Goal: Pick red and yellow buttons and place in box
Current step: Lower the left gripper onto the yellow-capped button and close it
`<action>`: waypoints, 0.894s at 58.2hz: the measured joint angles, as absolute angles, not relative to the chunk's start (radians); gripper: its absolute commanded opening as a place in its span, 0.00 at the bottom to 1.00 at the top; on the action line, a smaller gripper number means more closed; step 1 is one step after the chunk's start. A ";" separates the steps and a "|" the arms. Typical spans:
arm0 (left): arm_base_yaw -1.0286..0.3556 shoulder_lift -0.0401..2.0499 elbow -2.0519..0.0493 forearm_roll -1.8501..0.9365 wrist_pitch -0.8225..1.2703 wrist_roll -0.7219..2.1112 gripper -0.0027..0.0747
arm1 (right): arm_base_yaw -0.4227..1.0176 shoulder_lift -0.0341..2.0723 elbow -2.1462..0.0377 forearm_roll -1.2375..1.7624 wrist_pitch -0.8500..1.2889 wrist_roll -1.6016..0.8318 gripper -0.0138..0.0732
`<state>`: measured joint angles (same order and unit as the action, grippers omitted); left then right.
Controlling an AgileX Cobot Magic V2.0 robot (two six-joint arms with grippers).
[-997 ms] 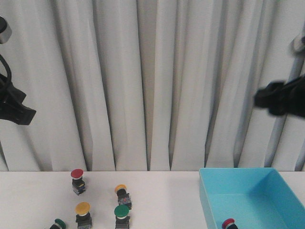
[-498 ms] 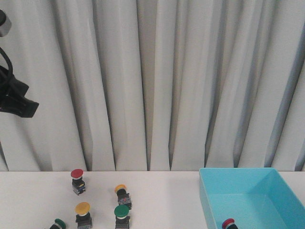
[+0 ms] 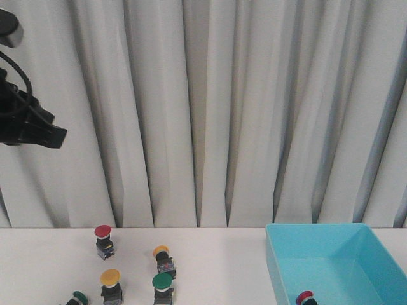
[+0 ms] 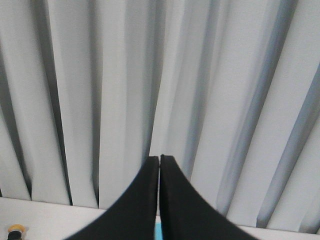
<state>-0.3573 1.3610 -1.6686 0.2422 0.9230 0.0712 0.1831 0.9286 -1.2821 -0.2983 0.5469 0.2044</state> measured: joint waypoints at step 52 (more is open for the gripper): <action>-0.303 1.923 -1.669 0.229 1.003 -0.127 0.60 | 0.183 0.924 -1.282 -0.296 0.565 0.204 0.15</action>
